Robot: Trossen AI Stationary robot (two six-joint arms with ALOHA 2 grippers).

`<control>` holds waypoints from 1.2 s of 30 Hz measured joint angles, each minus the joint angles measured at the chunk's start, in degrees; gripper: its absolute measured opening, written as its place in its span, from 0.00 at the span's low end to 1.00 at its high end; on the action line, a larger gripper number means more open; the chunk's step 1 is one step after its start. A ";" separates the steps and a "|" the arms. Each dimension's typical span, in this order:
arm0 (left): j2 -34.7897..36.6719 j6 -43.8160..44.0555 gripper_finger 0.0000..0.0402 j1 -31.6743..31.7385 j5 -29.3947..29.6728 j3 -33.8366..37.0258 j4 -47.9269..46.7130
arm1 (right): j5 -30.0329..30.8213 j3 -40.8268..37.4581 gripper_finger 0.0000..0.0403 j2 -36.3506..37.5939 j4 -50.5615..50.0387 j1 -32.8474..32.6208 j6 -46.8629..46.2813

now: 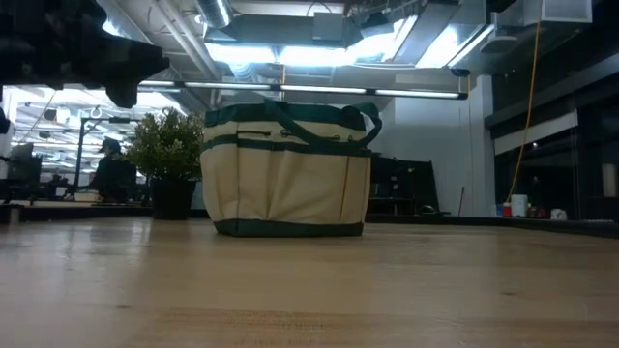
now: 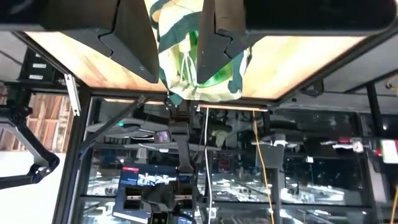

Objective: Pick & Place Garden tools in Gardening bag
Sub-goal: Return to Home Position

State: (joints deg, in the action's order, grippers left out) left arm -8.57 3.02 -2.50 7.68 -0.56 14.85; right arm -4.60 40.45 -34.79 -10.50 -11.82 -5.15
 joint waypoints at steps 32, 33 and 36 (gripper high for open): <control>3.95 3.29 0.26 0.00 -6.71 -0.02 -14.53 | 1.68 -0.02 0.15 0.00 -0.01 0.22 11.03; 3.95 3.29 0.26 0.00 -6.71 -0.04 -14.53 | 2.38 0.00 0.15 0.00 -0.06 0.22 13.32; 3.95 3.29 0.26 0.00 -6.71 -0.04 -14.55 | 2.91 0.00 0.15 0.34 -2.22 0.13 11.05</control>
State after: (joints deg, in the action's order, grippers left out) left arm -4.62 6.31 -2.50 0.97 -0.60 0.30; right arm -1.69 40.45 -34.45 -12.72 -11.69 5.90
